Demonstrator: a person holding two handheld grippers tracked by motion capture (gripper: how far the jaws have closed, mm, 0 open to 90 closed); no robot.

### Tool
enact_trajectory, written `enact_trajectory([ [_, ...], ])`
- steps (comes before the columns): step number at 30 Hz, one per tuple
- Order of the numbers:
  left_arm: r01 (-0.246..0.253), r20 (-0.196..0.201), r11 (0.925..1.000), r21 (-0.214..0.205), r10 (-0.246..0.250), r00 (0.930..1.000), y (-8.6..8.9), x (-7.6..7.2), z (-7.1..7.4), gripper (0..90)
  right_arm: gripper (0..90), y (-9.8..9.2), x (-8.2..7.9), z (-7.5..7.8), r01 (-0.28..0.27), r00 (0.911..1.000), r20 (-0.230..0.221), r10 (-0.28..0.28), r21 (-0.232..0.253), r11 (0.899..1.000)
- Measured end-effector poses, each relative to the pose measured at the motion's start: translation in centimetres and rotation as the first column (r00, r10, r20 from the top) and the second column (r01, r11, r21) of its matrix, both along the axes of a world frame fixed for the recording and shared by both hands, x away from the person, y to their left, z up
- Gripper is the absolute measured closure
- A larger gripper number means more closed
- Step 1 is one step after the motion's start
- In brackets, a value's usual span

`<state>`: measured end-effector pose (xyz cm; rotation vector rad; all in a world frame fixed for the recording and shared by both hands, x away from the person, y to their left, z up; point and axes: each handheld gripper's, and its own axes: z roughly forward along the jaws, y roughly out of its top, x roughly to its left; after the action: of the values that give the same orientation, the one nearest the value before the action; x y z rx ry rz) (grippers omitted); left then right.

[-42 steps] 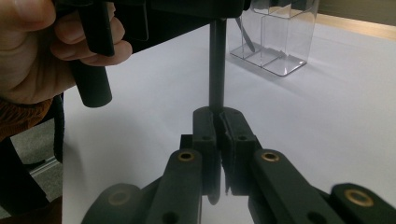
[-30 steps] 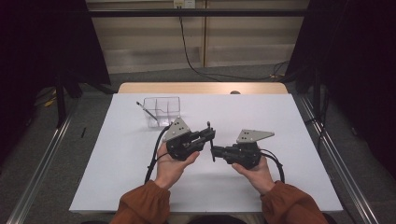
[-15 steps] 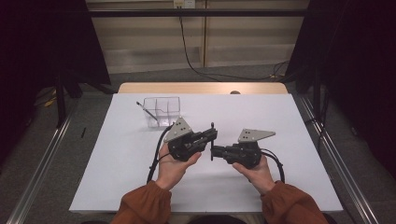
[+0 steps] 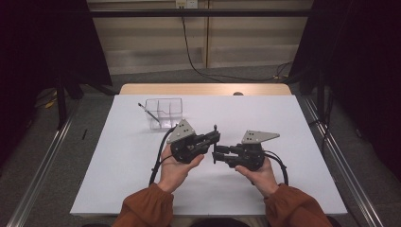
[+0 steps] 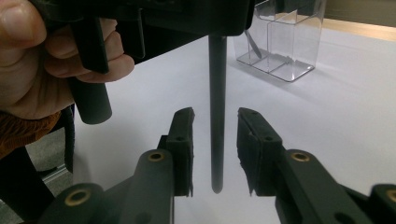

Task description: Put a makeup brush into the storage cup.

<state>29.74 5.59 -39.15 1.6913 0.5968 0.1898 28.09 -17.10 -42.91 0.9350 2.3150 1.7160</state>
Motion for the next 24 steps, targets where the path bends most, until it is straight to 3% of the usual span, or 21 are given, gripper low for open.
enact_trajectory([
  [16,0.003,0.002,1.0000,0.004,-0.003,1.0000,0.19,0.04,0.06,84.1,20.2,0.02,-0.05,0.13,0.044,0.9979,0.048,-0.044,0.013,0.999],
  [24,-0.003,0.003,1.0000,0.008,0.003,1.0000,0.41,0.05,0.14,84.1,4.9,-0.31,0.16,0.08,0.064,0.9975,0.030,-0.064,0.010,0.998],
])
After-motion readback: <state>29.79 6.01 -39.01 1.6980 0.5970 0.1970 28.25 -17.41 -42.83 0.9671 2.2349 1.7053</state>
